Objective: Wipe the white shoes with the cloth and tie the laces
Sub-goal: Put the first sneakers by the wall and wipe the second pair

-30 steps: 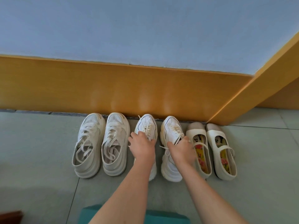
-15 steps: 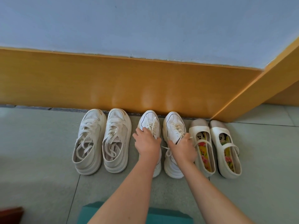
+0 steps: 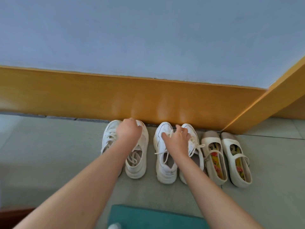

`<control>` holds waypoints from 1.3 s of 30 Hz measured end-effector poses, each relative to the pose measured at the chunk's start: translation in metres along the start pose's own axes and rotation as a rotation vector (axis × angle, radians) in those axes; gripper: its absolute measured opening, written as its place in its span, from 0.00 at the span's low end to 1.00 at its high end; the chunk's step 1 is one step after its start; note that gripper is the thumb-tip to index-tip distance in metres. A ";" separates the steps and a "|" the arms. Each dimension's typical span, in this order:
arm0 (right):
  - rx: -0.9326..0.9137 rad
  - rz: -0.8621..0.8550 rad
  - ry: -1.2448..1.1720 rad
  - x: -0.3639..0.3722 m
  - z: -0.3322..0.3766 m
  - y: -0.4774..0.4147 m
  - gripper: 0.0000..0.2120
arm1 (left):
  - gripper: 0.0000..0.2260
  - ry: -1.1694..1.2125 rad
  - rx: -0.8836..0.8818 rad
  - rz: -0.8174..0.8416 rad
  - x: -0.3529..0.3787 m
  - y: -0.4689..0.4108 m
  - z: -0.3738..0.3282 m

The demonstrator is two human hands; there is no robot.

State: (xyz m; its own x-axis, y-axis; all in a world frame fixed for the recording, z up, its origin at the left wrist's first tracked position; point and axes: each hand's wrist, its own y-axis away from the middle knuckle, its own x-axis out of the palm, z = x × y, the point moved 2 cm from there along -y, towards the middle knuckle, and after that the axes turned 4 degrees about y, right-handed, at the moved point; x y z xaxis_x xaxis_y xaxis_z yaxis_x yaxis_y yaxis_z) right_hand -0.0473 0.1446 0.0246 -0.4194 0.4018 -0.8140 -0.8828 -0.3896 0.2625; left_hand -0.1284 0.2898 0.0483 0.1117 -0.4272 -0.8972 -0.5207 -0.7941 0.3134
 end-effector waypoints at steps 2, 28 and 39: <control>-0.025 0.084 -0.030 0.019 0.023 0.008 0.35 | 0.08 -0.032 -0.018 -0.008 -0.017 -0.007 0.023; 0.266 0.263 0.080 0.159 0.051 0.016 0.53 | 0.39 0.172 -0.440 0.142 0.075 -0.026 0.136; 0.273 0.229 0.030 0.159 0.043 0.016 0.40 | 0.31 0.182 -0.461 0.058 0.078 -0.025 0.138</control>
State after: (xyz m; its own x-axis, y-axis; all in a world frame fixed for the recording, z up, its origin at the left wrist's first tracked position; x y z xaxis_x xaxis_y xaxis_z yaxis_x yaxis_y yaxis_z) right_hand -0.1376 0.2380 -0.0784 -0.6100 0.3036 -0.7319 -0.7924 -0.2296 0.5652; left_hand -0.2234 0.3359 -0.0725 0.2613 -0.5125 -0.8180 -0.1070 -0.8576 0.5031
